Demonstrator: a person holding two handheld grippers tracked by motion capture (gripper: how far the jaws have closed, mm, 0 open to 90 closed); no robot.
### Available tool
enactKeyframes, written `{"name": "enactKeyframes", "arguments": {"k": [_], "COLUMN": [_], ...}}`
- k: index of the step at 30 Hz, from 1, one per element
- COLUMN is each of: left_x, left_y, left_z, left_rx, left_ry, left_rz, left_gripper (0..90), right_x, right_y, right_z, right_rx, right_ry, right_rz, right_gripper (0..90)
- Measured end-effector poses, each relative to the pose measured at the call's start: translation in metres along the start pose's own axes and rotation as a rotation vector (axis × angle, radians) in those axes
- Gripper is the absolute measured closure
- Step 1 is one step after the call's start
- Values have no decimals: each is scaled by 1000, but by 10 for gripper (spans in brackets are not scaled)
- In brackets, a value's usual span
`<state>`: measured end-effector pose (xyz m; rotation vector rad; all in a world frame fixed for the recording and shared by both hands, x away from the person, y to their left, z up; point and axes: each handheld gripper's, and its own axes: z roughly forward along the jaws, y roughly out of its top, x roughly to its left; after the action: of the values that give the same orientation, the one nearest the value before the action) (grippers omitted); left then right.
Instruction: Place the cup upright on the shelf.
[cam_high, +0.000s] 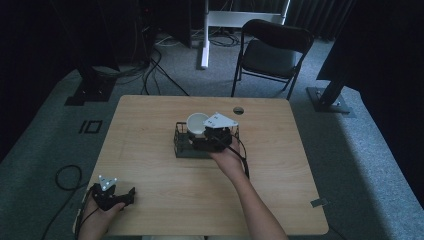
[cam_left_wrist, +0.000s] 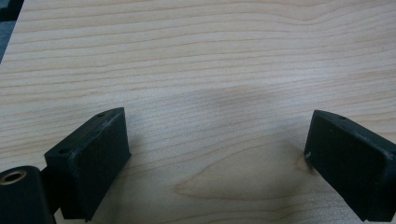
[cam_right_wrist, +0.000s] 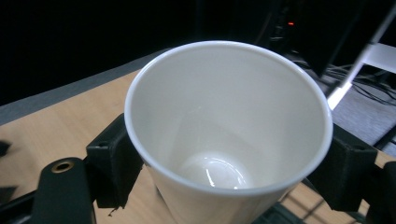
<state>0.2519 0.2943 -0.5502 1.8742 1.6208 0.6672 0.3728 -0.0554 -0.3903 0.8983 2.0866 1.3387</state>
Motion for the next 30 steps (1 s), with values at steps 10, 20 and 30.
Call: {"name": "enactKeyframes", "arguments": {"k": [10,20,30], "left_x": [0,0,0], "left_y": [0,0,0], "left_z": [0,0,0], "left_rx": [0,0,1], "left_ry": [0,0,0], "left_rz": [2,2,2], "left_gripper": [68,68,68], "right_x": [-13,-22,-23], "right_y": [0,-17,-30], "right_z": [11,38,54], "right_rx": [23,110,173], "right_ry": [-140,-233,-278], "right_rz": [76,192,217], "right_gripper": [202,202,202]}}
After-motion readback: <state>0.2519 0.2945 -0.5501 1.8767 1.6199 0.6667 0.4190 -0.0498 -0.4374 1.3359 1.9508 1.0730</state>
